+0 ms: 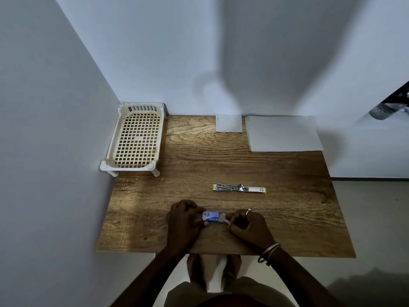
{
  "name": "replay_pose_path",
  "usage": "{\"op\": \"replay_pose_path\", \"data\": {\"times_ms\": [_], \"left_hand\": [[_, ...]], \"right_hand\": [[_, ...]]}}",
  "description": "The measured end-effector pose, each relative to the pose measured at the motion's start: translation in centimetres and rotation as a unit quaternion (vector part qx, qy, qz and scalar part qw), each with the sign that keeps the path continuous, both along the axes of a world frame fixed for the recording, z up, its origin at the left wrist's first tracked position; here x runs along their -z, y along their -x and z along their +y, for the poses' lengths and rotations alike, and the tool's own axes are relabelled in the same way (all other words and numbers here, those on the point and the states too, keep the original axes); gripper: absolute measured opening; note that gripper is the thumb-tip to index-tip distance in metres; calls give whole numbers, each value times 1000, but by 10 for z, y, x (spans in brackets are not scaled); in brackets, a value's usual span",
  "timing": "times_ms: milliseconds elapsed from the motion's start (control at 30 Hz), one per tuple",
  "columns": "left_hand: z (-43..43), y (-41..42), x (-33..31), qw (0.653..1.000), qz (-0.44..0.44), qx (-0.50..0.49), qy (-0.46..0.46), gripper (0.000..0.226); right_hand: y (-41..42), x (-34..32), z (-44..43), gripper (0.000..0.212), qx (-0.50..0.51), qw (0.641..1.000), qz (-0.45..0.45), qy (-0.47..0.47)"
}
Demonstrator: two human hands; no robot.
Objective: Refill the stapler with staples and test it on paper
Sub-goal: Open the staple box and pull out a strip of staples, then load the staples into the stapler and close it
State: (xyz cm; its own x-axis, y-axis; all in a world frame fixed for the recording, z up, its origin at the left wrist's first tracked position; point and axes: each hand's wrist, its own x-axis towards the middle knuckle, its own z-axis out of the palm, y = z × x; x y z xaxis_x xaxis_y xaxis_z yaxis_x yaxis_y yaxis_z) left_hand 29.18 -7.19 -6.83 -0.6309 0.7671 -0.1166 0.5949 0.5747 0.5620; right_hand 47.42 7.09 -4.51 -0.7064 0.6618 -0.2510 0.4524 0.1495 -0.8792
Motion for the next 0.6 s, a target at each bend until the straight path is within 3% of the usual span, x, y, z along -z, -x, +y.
{"op": "replay_pose_path", "data": {"times_ms": [167, 433, 600], "left_hand": [[0, 4, -13, 998, 0, 49, 31, 66], [48, 1, -68, 970, -101, 171, -139, 47], [69, -1, -80, 956, -109, 176, -206, 32]], "right_hand": [[0, -9, 9, 17, -6, 998, 16, -65], [16, -42, 39, 20, -47, 969, 56, -237], [21, -58, 53, 19, -61, 958, 76, -269]]}}
